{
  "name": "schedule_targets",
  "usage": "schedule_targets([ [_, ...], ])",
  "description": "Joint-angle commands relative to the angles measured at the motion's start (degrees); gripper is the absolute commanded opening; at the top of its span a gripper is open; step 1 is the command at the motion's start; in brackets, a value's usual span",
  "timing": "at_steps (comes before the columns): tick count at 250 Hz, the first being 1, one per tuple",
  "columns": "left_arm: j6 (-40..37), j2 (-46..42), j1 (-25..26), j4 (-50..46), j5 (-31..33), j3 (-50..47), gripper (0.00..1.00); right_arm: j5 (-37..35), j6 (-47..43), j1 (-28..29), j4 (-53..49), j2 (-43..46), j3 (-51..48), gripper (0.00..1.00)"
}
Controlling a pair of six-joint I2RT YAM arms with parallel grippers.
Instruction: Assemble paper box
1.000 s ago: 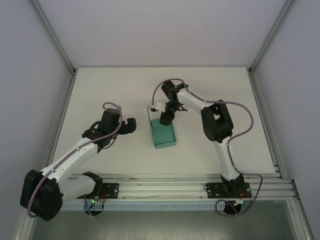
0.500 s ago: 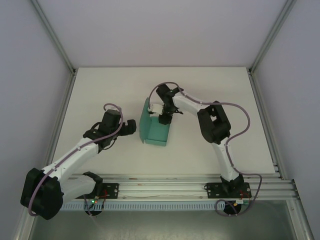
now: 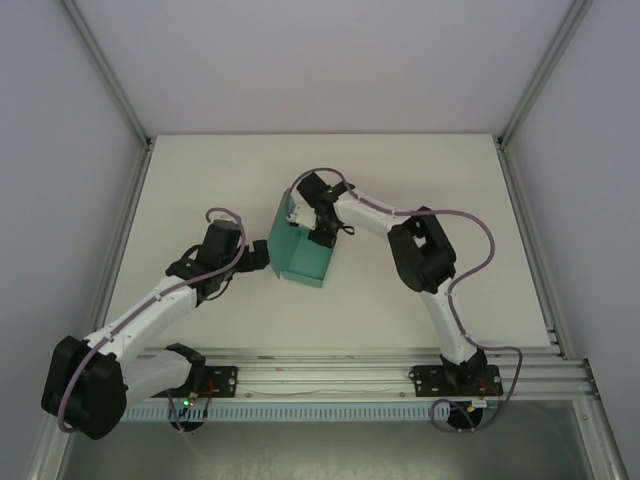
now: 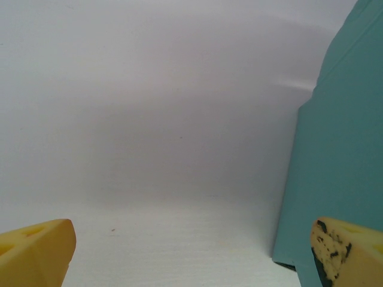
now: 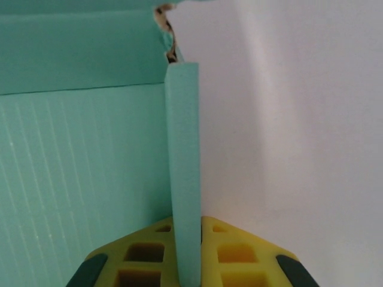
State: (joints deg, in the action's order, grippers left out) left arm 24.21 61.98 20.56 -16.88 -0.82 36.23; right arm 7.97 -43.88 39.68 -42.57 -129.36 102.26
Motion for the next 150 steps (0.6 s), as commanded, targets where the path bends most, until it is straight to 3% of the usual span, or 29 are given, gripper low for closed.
schedule_targets([
  [1, 0.65, -1.18, -0.19, 0.37, 1.56, -0.32, 1.00, -16.26, 5.56, 0.49, -0.76, -5.18, -6.07, 0.00],
  [37, 1.00, -2.04, -0.21, 0.01, 2.28, -0.41, 1.00, -25.20, 8.12, 0.84, -0.03, -7.18, -7.02, 0.00],
  [109, 1.53, -2.87, -0.22, -0.32, 2.91, -0.48, 1.00, -28.34, 12.15, 1.06, -2.80, -8.12, -6.25, 0.00],
  [129, 1.44, -3.36, -0.27, -0.51, 2.84, -0.28, 1.00, -25.99, 15.15, 1.10, -7.51, -9.12, -3.46, 0.13],
  [150, 1.57, -4.16, -0.22, -1.12, 2.78, -0.02, 1.00, -22.40, 20.32, 0.94, -9.90, -8.52, -2.24, 0.19],
])
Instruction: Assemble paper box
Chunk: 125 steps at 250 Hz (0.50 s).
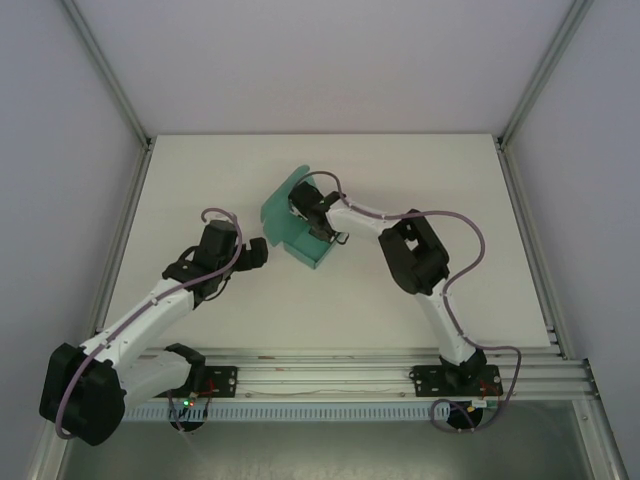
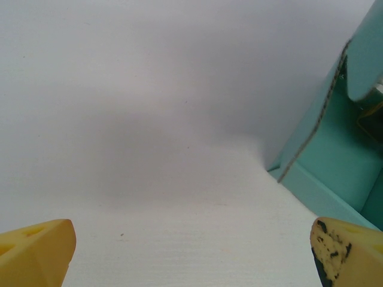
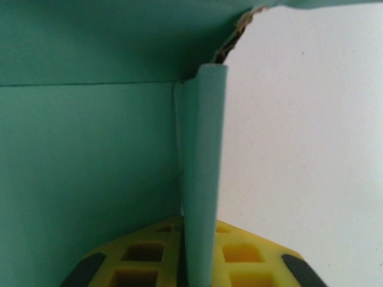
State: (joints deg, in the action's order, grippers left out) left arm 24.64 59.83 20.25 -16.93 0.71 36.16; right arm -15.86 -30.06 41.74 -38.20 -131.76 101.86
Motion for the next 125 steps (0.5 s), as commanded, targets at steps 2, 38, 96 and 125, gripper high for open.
schedule_targets([
  [2, 1.11, -2.05, 0.06, -1.09, 1.30, 0.05, 1.00, 1.88, 7.04, -1.13, -14.32, -5.93, -1.91, 0.19],
  [38, 1.20, -4.08, 0.05, -1.60, 0.62, -0.32, 1.00, 10.15, 16.75, -1.31, -12.07, -1.59, -5.29, 0.22],
  [96, 1.33, -6.42, 0.10, -1.62, -0.29, -0.92, 1.00, 11.46, 27.24, -1.57, -2.32, 5.51, -13.60, 0.33],
  [125, 1.29, -6.68, 0.10, -1.32, -0.84, -0.92, 1.00, 12.71, 27.99, -2.64, 0.55, 8.44, -14.81, 0.36],
])
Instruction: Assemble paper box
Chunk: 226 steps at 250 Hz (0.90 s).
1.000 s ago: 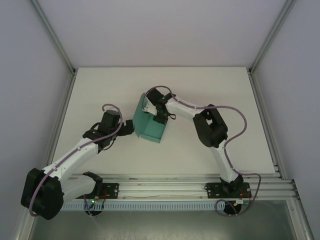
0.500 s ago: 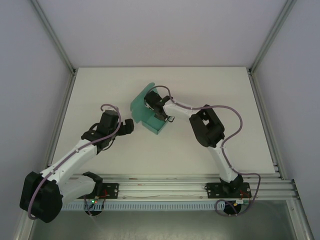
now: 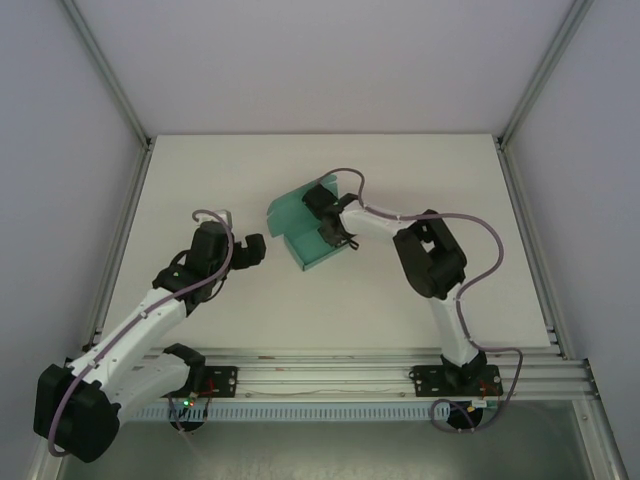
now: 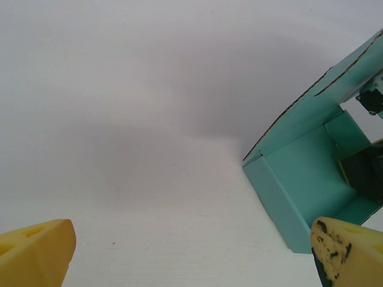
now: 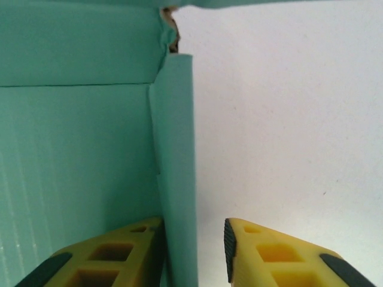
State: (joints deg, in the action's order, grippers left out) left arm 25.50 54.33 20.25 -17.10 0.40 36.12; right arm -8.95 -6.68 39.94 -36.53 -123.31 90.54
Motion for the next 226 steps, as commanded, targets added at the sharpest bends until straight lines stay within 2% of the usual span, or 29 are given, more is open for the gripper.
schedule_targets([
  [1, 0.43, -1.21, 0.08, -1.12, -0.56, -0.87, 1.00, 5.84, 4.60, -0.88, -1.09, 0.03, -3.45, 0.36],
  [32, 0.72, -1.38, 0.07, -0.29, -1.40, -1.45, 1.00, 5.63, 5.93, -1.74, 0.72, 3.47, -4.09, 0.46],
  [87, 0.35, -1.24, 0.07, 0.57, -2.12, -1.73, 1.00, 8.90, 7.57, -2.32, 6.29, 10.29, -7.72, 0.52],
  [124, 0.17, -0.96, 0.06, 1.38, -2.25, -1.84, 1.00, 11.21, 8.84, -2.99, 10.39, 14.35, -10.78, 0.63],
  [176, -0.04, 0.93, 0.01, 1.79, -2.77, -1.54, 1.00, 11.94, 8.18, -5.08, 10.43, 14.44, -11.34, 0.62],
  [226, -0.63, 1.96, 0.07, 2.84, -3.25, -1.62, 1.00, 17.76, 5.02, -7.77, 9.70, 11.13, -11.46, 0.54],
])
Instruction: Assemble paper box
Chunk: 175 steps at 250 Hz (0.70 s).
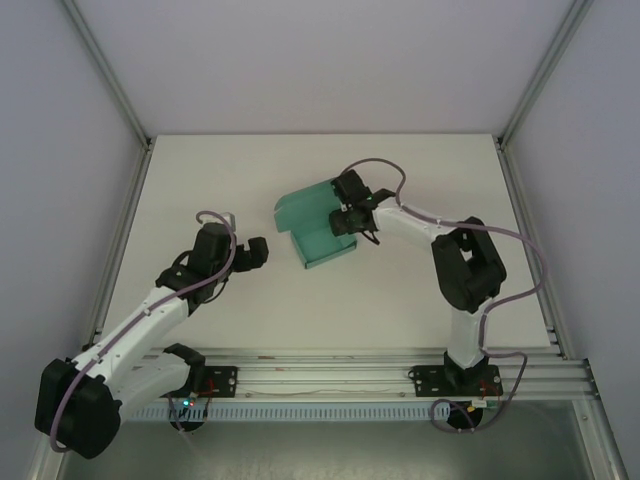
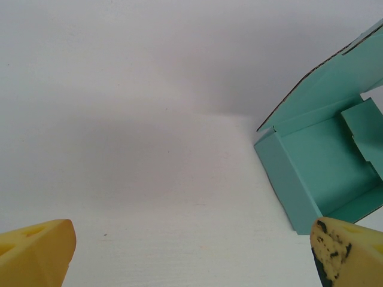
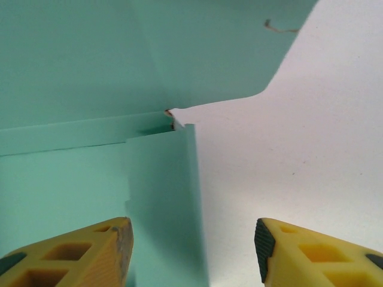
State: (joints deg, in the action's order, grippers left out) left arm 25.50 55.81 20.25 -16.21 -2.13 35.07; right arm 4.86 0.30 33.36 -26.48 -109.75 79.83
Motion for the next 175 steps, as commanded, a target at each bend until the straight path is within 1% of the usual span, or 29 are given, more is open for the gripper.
schedule_targets([
  [1, -0.62, 0.50, 0.20, 1.96, -0.70, -0.59, 1.00, 4.07, -1.96, -1.24, -0.34, -2.54, -0.79, 0.54],
  [11, -0.64, 0.64, 0.00, 2.11, -0.88, -0.62, 1.00, 5.20, -1.96, -1.60, -0.07, -3.12, -0.93, 0.50],
  [38, -0.72, 0.98, 0.05, 2.28, -1.21, -0.60, 1.00, 6.73, -1.79, -2.45, 0.16, -5.59, -0.48, 0.47],
  [52, -0.80, 1.21, 0.07, 2.04, -1.15, -0.59, 1.00, 7.90, -2.05, -2.63, 0.14, -6.71, -0.20, 0.44],
  [70, -0.99, 1.17, 0.00, 1.84, -0.82, -0.63, 1.00, 8.23, -2.10, -2.64, 0.31, -7.55, -0.16, 0.32],
  [97, -0.90, 1.23, 0.05, 1.68, -0.56, -0.64, 1.00, 7.95, -1.70, -2.68, 0.29, -7.95, -0.16, 0.20],
  [104, -0.84, 1.14, 0.14, 1.79, -0.52, -0.61, 1.00, 8.12, -1.87, -2.69, 0.35, -7.89, -0.20, 0.16],
  [106, -0.74, 1.14, 0.10, 1.84, -0.51, -0.62, 1.00, 8.02, -1.88, -2.62, 0.38, -7.85, -0.25, 0.13],
  [113, -0.77, 1.19, 0.06, 1.90, -0.50, -0.62, 1.00, 7.83, -1.92, -2.66, 0.61, -7.77, -0.37, 0.08],
  [126, -0.63, 1.39, 0.06, 2.06, -0.16, -0.61, 1.00, 8.13, -2.39, -2.68, 0.67, -7.34, -0.55, 0.02],
  [153, 0.14, 1.79, 0.02, 2.43, 0.24, -0.31, 1.00, 6.17, -2.35, -2.64, 3.12, -4.82, -2.20, 0.01],
  [164, -0.53, 1.97, 0.01, 3.50, -1.30, 0.18, 1.00, 5.90, -2.79, -2.69, 4.13, -3.49, -2.84, 0.01],
  [175, -2.50, 2.29, 0.04, 5.37, -4.34, 1.05, 1.00, 6.21, -2.93, -2.50, 4.74, -2.19, -3.34, 0.01],
])
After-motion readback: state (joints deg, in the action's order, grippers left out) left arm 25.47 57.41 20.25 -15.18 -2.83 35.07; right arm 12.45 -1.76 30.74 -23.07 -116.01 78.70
